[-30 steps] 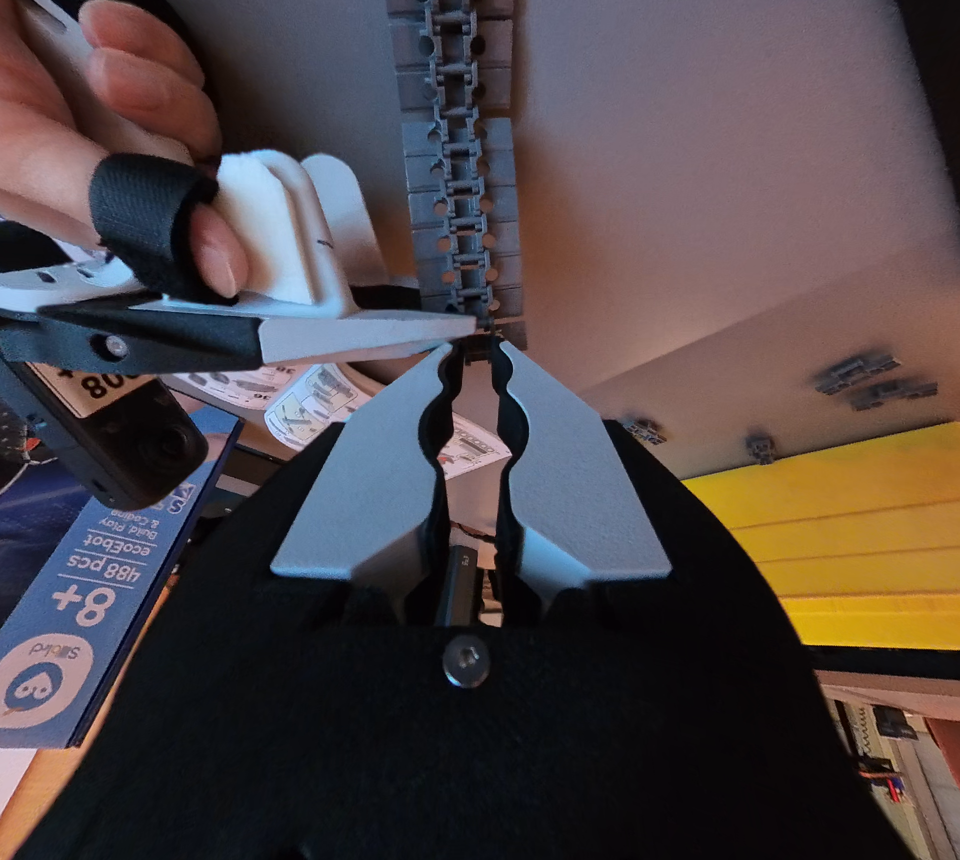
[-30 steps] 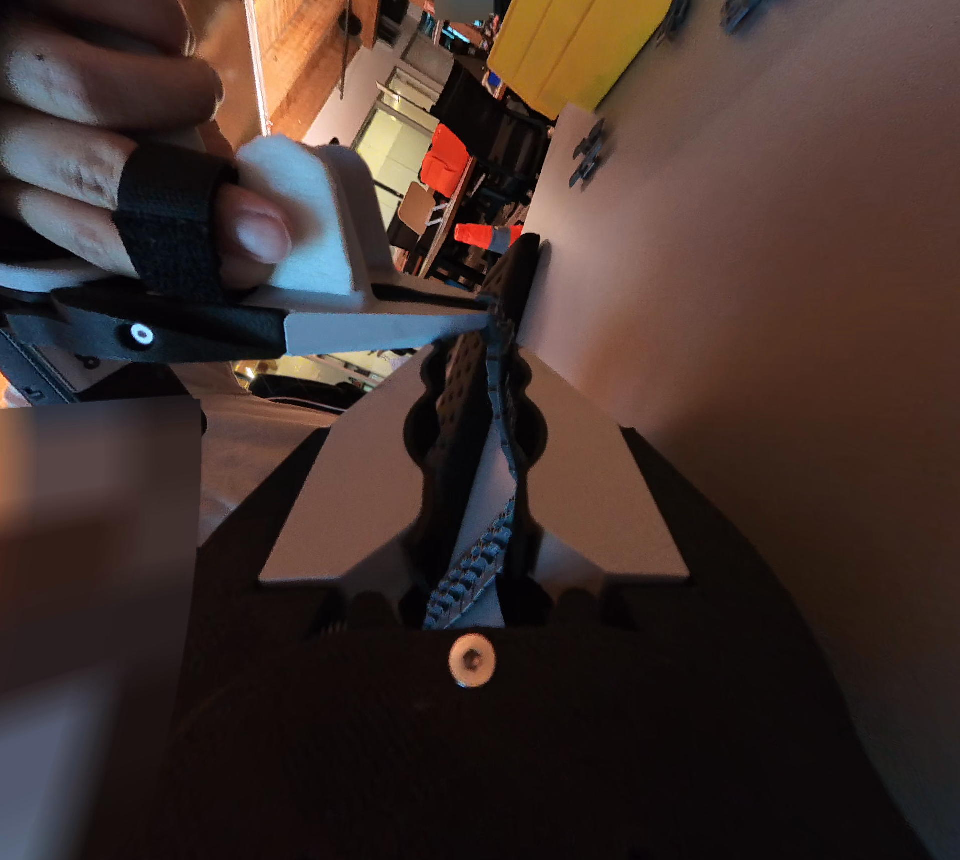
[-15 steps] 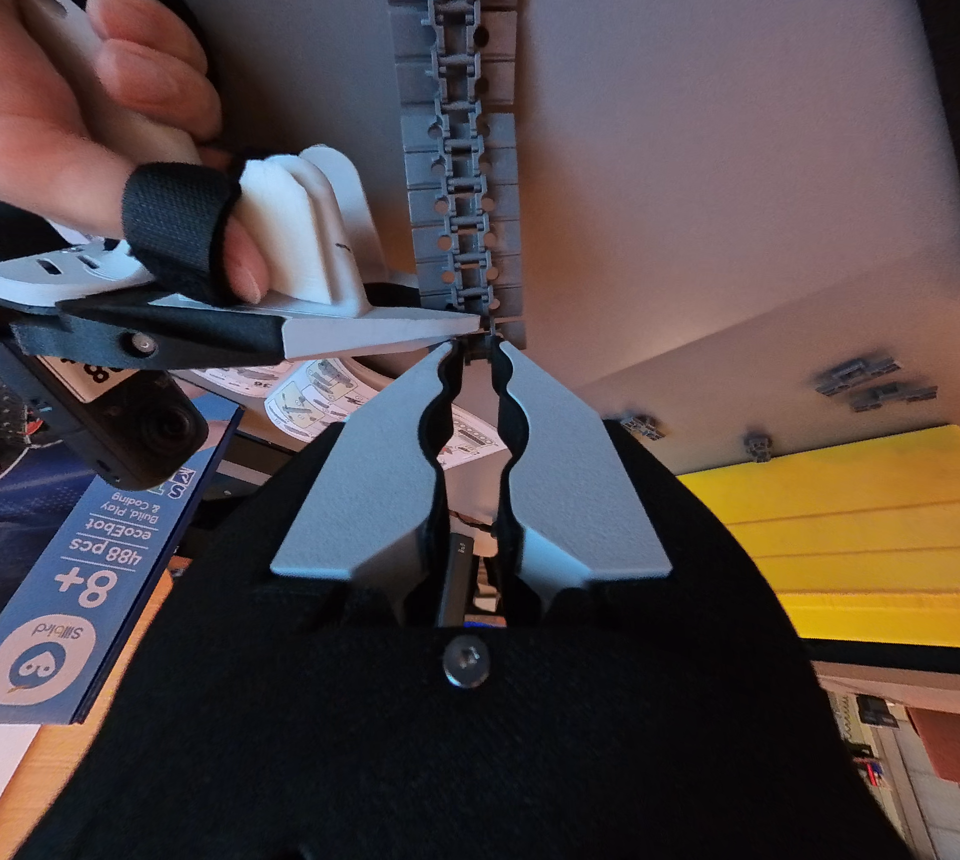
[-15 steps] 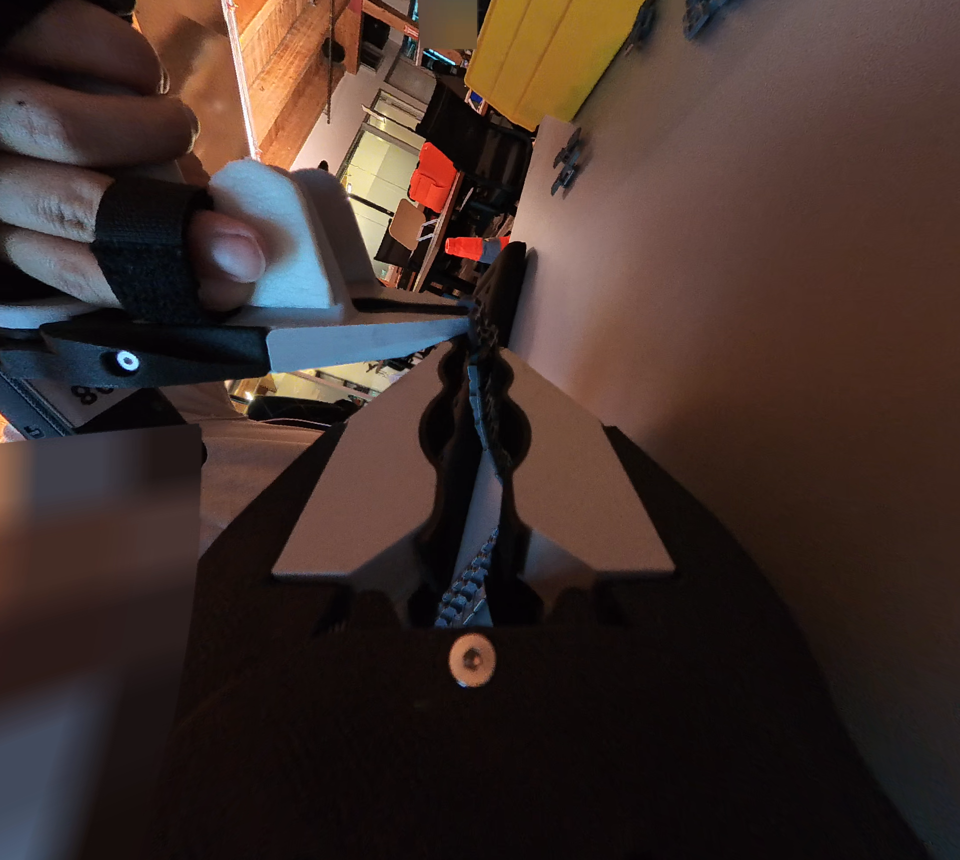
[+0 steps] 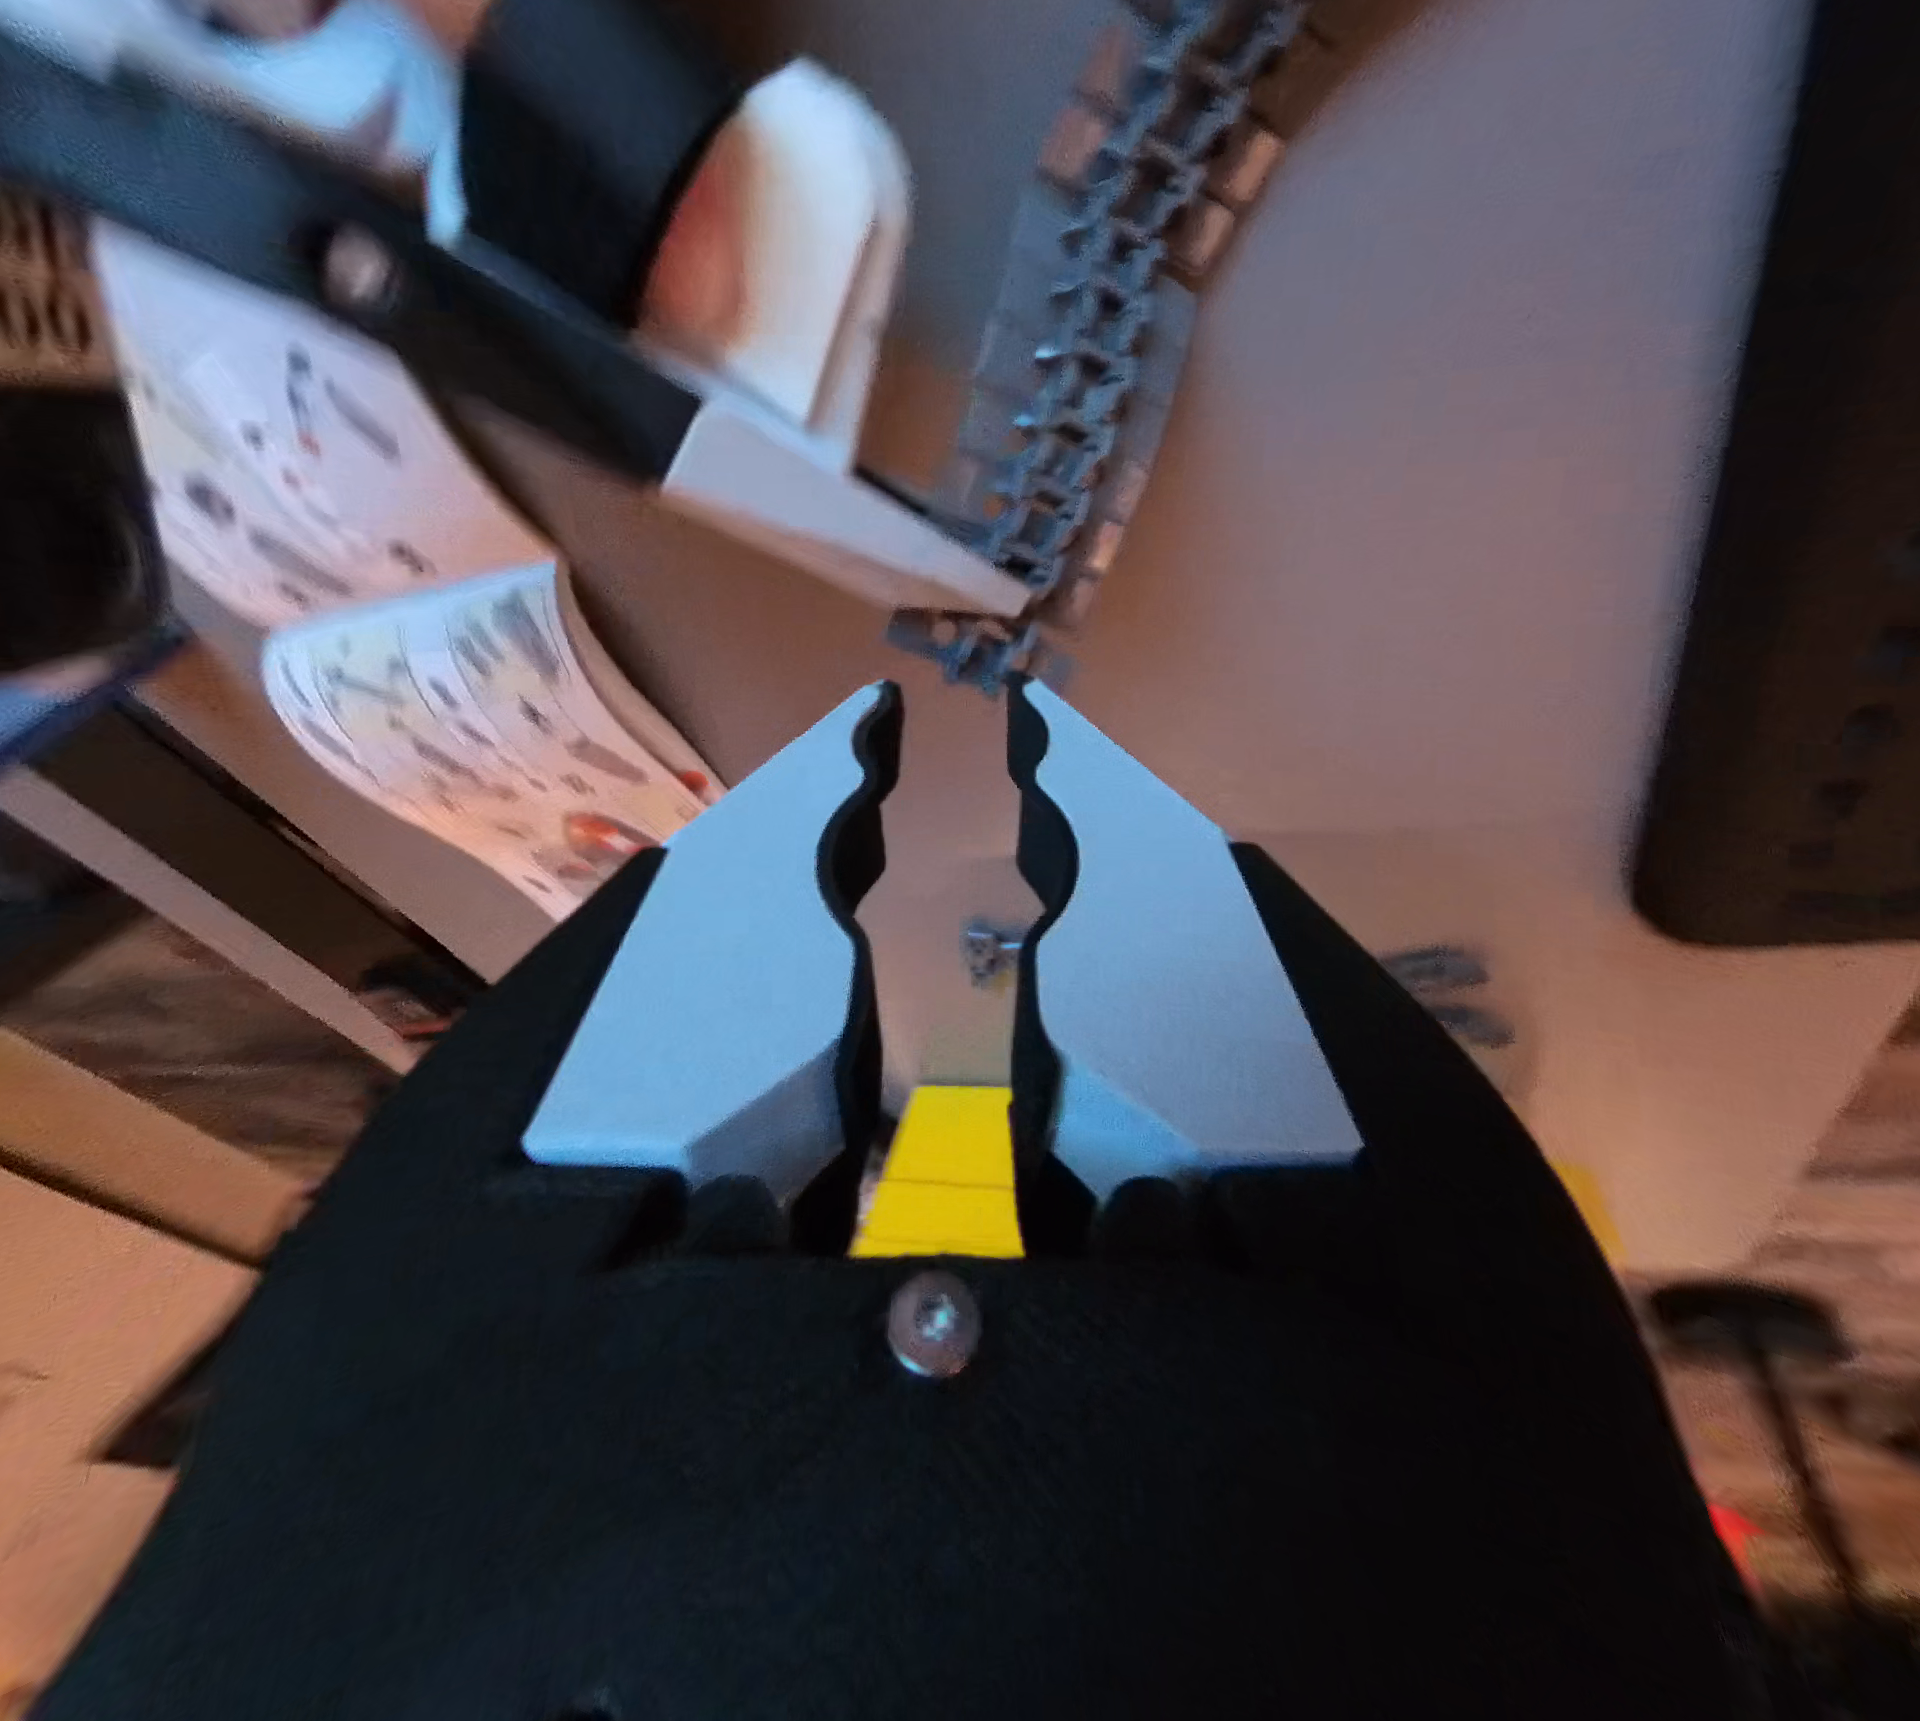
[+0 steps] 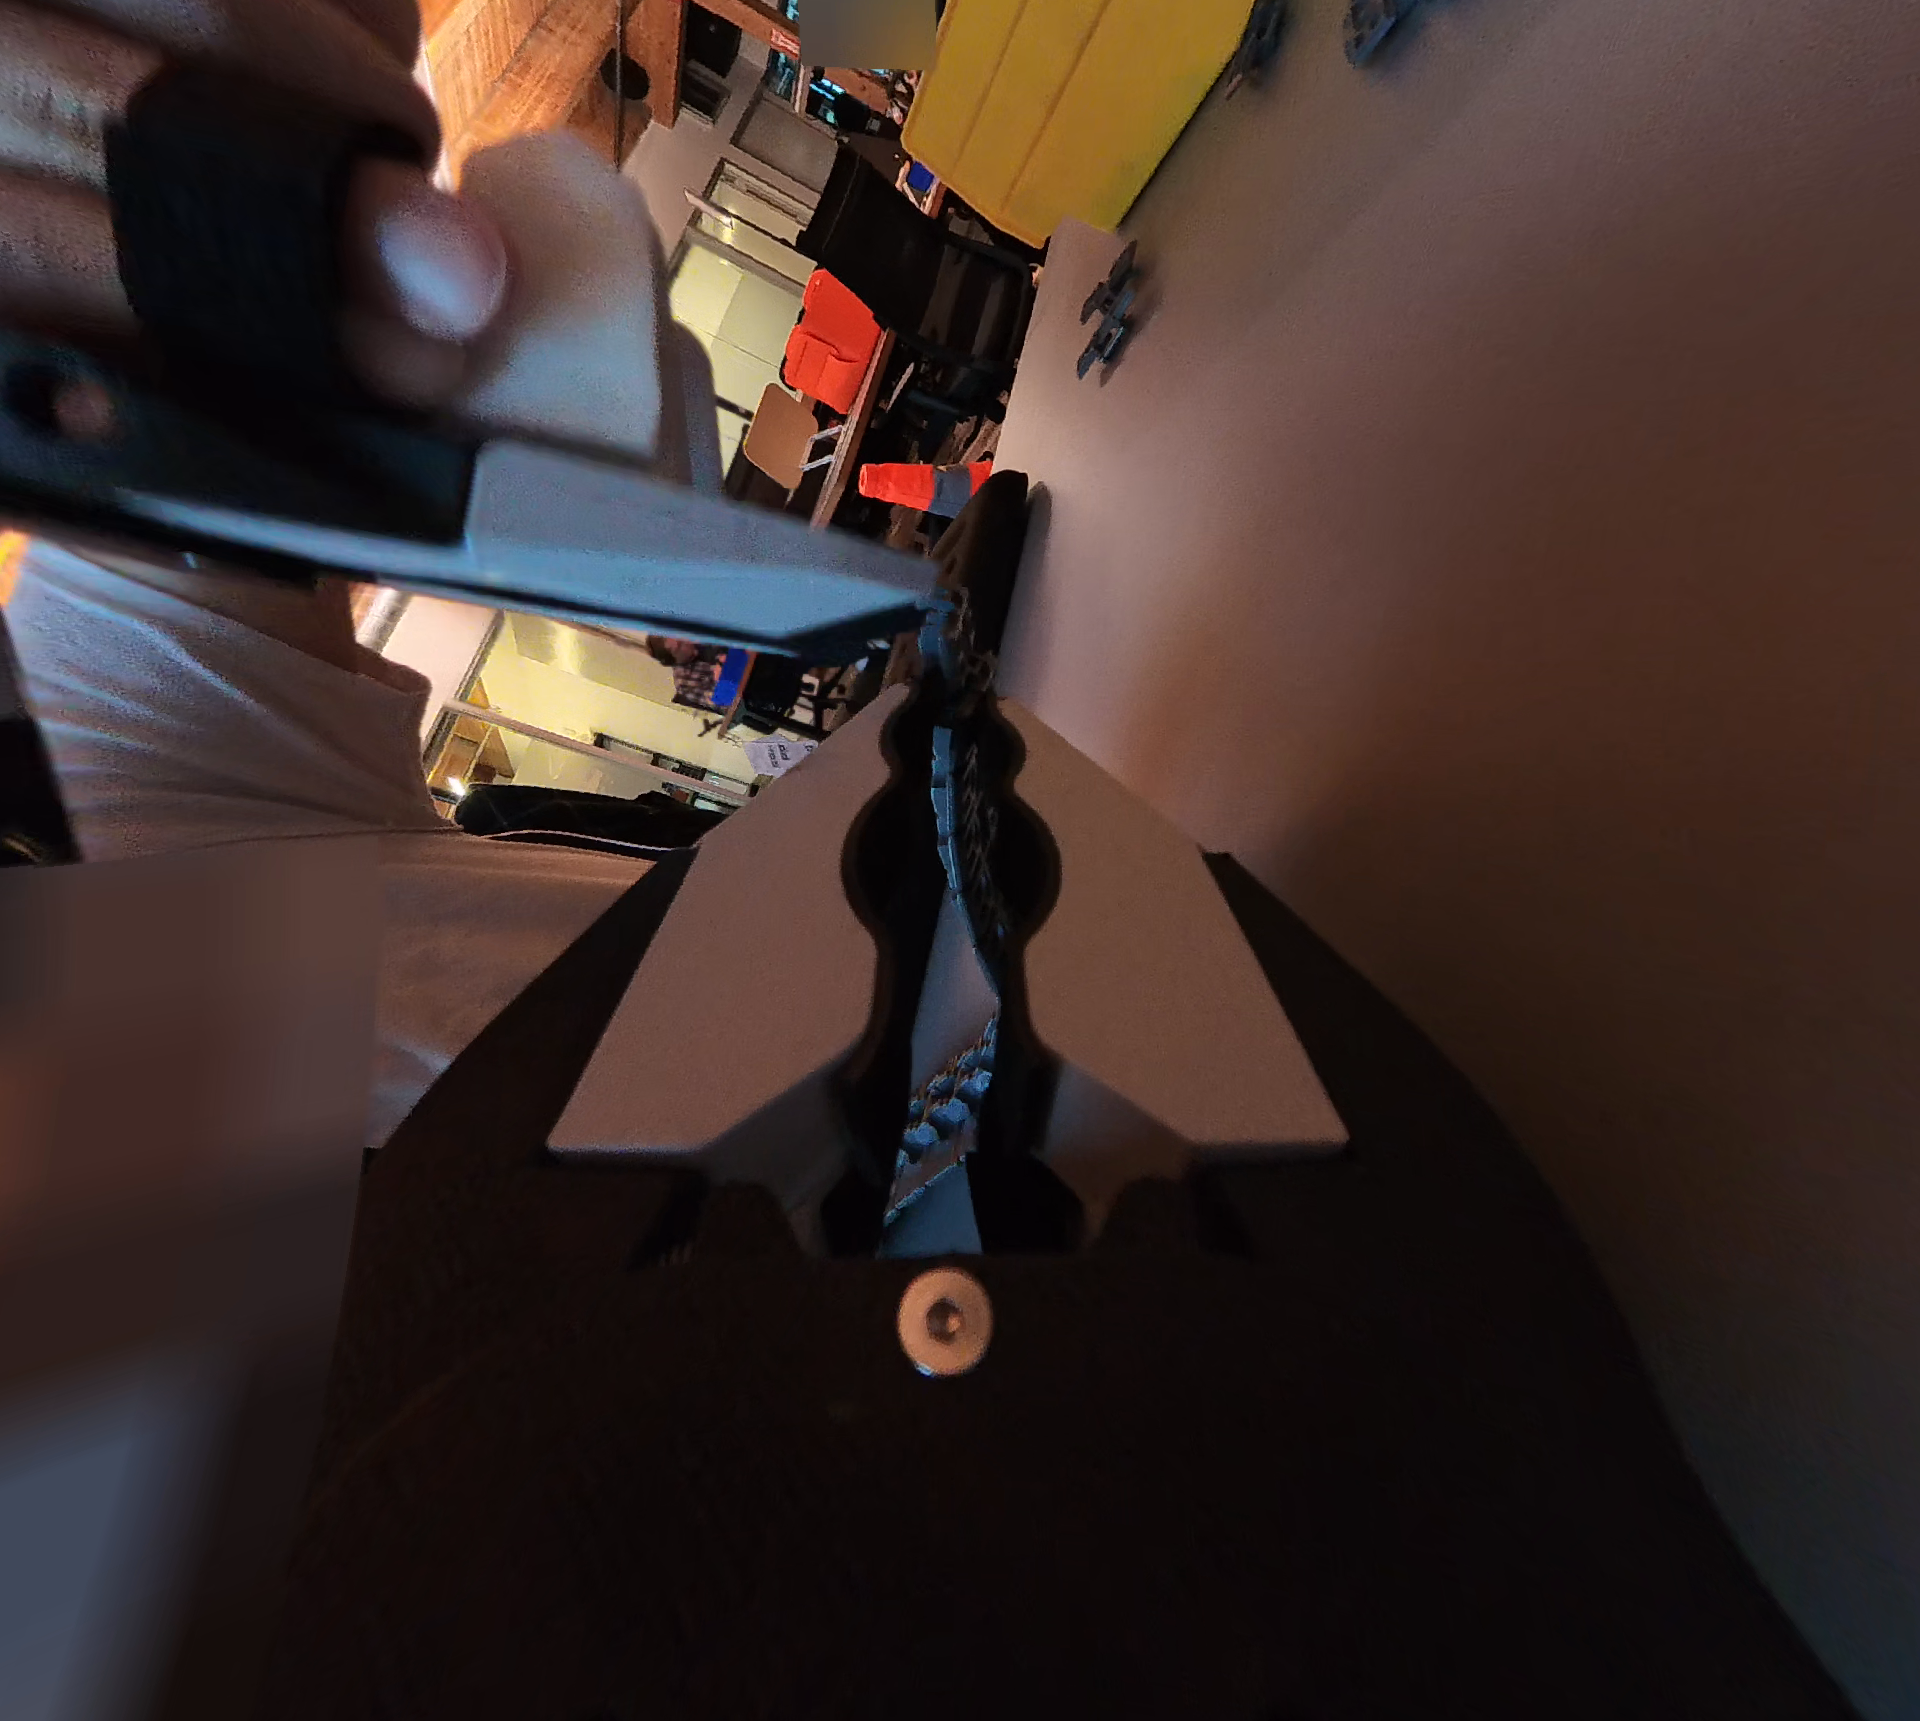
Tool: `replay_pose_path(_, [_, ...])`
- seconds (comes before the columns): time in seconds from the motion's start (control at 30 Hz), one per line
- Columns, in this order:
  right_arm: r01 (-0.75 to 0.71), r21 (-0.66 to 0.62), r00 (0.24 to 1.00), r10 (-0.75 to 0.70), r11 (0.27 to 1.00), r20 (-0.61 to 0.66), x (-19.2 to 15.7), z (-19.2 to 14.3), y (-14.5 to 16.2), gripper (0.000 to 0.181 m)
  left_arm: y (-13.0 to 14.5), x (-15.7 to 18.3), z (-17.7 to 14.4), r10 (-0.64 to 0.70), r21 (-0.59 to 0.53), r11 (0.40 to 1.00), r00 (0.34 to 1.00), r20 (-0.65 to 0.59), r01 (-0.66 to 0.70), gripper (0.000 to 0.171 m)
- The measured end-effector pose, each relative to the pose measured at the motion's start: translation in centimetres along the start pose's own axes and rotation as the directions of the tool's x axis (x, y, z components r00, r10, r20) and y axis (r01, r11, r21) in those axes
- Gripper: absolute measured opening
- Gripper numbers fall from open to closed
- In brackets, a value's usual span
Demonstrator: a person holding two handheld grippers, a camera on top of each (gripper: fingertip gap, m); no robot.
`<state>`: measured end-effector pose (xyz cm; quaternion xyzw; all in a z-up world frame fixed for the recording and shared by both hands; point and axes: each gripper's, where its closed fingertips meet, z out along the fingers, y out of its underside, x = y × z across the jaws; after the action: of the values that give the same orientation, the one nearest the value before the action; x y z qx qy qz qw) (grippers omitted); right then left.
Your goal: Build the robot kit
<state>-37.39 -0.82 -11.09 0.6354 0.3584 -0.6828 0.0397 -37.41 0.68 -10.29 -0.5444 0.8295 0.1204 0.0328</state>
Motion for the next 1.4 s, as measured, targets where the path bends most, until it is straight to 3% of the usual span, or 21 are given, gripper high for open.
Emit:
replay_pose_path(0.07, [0.01,0.005,1.0,-0.01,1.0,0.007,-0.1,-0.1,-0.1,0.005,0.7,0.0,-0.2,-0.206,0.072,0.975,0.977,-0.048,0.209,0.014])
replay_pose_path(0.13, [0.029,0.008,1.0,-0.029,1.0,0.01,-0.3,-0.1,-0.1,0.005,1.1,0.2,-0.4,-0.43,0.192,0.872,0.892,-0.141,0.45,0.02])
replay_pose_path(0.2, [0.066,0.011,0.998,-0.066,0.998,0.014,-0.5,-0.1,-0.1,0.005,1.2,0.3,-0.6,-0.62,0.308,0.663,0.731,-0.287,0.683,0.031])
replay_pose_path(0.27, [0.105,0.014,0.994,-0.105,0.994,0.012,-0.7,-0.1,-0.2,0.004,1.1,-0.1,-1.3,-0.709,0.419,0.36,0.536,-0.458,0.834,0.037])
replay_pose_path(0.33, [0.147,0.016,0.989,-0.147,0.989,0.013,-0.9,-0.1,-0.2,0.004,1.2,-0.2,-1.6,-0.71,0.494,0.103,0.411,-0.572,0.864,0.036])
replay_pose_path(0.37, [0.159,0.017,0.987,-0.16,0.987,0.01,-1.0,-0.1,-0.2,0.004,1.3,0.0,-1.4,-0.708,0.526,0.027,0.388,-0.59,0.85,0.033])
replay_pose_path(0.5, [0.233,0.03,0.973,-0.232,0.972,-0.015,-1.1,-0.2,-0.3,0.004,0.5,1.1,-1.0,-0.665,0.592,-0.193,0.339,-0.666,0.783,0.035])
replay_pose_path(0.57, [0.27,0.014,0.963,-0.269,0.963,-0.021,-1.3,0.0,-0.1,0.004,0.0,1.0,-1.5,-0.621,0.611,-0.279,0.346,-0.703,0.741,0.032])
replay_pose_path(0.67, [0.307,-0.021,0.951,-0.308,0.951,-0.029,-1.3,0.3,0.5,0.005,-0.5,0.9,-1.2,-0.629,0.649,-0.277,0.377,-0.68,0.709,0.028])
replay_pose_path(0.87, [0.297,-0.018,0.954,-0.298,0.955,-0.041,-1.1,0.3,0.4,0.005,-1.3,0.4,-1.4,-0.688,0.768,-0.163,0.486,-0.539,0.619,0.008])
replay_pose_path(1.0, [0.268,-0.015,0.962,-0.268,0.963,-0.053,-0.7,0.3,0.2,0.004,-1.3,0.5,-1.0,-0.743,0.822,-0.052,0.528,-0.412,0.568,0.006])
replay_pose_path(1.23, [0.259,-0.015,0.964,-0.26,0.966,-0.06,-0.5,0.3,0.2,0.005,-1.5,1.0,0.0,-0.761,0.806,0.1,0.566,-0.315,0.584,0.007])
replay_pose_path(1.4, [0.262,-0.015,0.963,-0.262,0.965,-0.06,-0.6,0.3,0.2,0.005,-1.5,1.1,-0.1,-0.78,0.795,0.151,0.565,-0.27,0.588,0.008])
